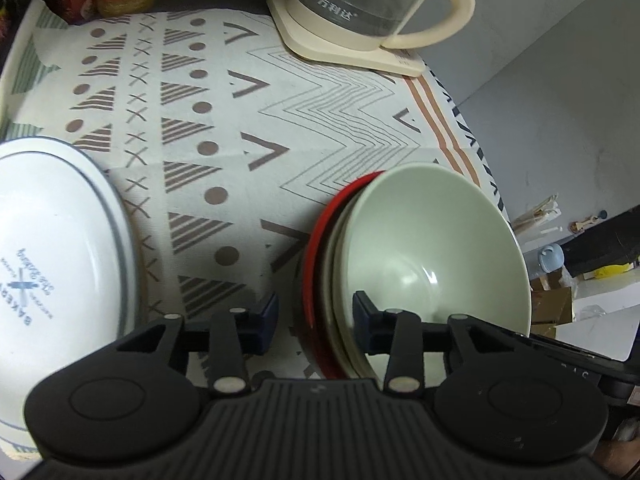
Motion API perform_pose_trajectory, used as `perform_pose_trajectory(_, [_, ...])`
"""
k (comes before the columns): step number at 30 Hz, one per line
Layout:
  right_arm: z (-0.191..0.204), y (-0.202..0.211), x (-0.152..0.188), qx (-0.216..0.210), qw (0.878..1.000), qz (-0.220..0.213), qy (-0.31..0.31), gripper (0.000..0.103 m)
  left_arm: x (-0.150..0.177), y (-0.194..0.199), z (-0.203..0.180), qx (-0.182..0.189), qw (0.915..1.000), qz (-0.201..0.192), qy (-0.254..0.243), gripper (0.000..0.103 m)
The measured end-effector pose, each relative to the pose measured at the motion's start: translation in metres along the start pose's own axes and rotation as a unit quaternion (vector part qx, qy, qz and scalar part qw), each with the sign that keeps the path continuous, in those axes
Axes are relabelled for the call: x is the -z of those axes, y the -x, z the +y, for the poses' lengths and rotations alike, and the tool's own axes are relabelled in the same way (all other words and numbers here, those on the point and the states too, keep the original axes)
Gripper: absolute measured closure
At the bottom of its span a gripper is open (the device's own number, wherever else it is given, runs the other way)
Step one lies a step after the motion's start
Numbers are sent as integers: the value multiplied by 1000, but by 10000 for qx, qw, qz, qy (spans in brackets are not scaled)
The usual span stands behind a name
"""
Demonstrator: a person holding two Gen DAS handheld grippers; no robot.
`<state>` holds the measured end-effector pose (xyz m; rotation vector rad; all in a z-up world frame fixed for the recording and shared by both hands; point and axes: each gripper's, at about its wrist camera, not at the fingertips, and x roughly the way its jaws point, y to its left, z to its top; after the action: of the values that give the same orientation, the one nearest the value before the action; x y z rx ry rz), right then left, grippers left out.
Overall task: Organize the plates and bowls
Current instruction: 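Close both grippers on the rim of the nested bowl stack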
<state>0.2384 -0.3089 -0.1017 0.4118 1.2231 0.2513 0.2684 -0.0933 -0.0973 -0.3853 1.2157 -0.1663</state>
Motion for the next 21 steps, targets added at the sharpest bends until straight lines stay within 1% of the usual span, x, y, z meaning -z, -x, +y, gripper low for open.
perform_pose_trajectory(2, [-1,-2,0,-41,9999,45,-91,52,1,-5,1,11,10000,65,25,66])
perform_pose_trajectory(5, [-2,-8,1,-49,9998,113,-178,53,1,-11,3,93,9998,148,108,68])
perform_pose_trajectory(7, [-2,-13,1,-23,9996,172,-205,55,1,-14,2,113,9998,154,73,71])
perform_pose_trajectory(10, [-2,-20,1,-126,9990,229,-350,58,0,-16,1,86,9999,130,10,72])
perform_pose_trajectory(13, [2,-22,1,0,9995,209,-256,60,0,-16,0,85,9999,122,-41,72])
perform_pose_trajectory(18, [0,-20,1,10,9994,190,-288,66,1,-14,-2,30,9999,71,-136,72])
perform_pose_trajectory(21, [1,-19,2,11,9996,150,-229,68,1,-11,-2,-23,9999,33,-102,72])
